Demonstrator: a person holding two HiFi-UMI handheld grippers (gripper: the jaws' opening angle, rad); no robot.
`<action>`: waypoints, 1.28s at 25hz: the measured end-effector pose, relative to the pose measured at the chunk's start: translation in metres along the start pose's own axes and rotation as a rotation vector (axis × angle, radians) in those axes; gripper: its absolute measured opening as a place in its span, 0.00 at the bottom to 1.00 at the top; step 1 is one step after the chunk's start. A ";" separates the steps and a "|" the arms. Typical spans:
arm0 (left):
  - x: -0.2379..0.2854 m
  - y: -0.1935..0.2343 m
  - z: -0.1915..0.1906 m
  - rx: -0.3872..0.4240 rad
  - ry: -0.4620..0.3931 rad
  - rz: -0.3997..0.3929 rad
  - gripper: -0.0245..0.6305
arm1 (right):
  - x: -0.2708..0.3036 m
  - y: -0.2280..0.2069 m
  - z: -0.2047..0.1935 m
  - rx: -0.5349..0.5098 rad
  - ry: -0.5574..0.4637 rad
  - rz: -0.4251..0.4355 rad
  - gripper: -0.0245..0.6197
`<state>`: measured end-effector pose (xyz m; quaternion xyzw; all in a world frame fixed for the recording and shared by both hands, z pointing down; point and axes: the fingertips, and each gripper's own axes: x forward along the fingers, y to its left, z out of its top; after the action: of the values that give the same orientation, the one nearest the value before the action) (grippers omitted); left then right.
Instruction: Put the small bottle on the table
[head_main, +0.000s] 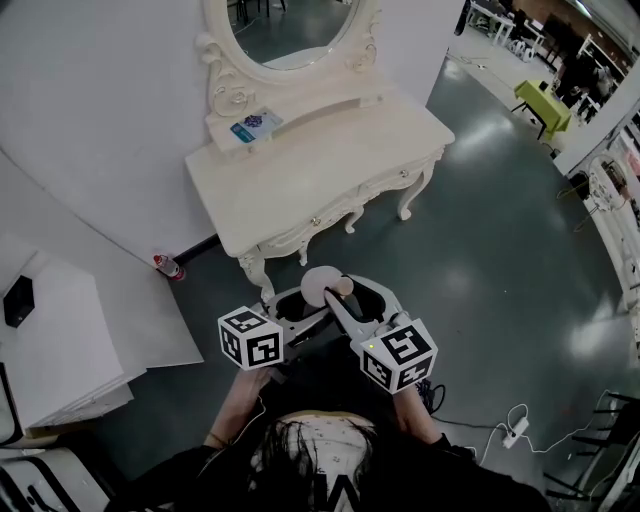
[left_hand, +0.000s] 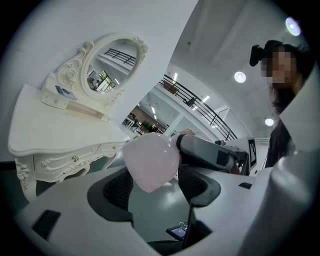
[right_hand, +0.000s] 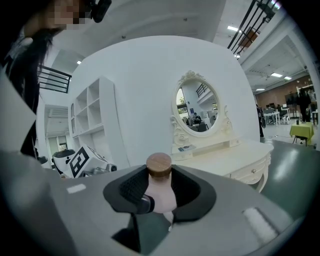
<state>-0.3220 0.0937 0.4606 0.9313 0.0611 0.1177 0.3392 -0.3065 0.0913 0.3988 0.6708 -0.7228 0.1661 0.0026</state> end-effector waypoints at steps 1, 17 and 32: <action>0.005 0.003 0.002 -0.004 0.001 0.003 0.44 | 0.003 -0.006 0.000 0.003 0.003 0.003 0.27; 0.182 0.057 0.093 -0.042 -0.078 0.093 0.44 | 0.046 -0.197 0.061 -0.043 0.031 0.123 0.27; 0.246 0.091 0.126 -0.074 -0.097 0.205 0.44 | 0.076 -0.272 0.078 -0.022 0.046 0.234 0.27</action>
<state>-0.0491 -0.0057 0.4693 0.9241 -0.0554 0.1089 0.3620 -0.0328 -0.0131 0.4070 0.5780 -0.7975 0.1728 0.0073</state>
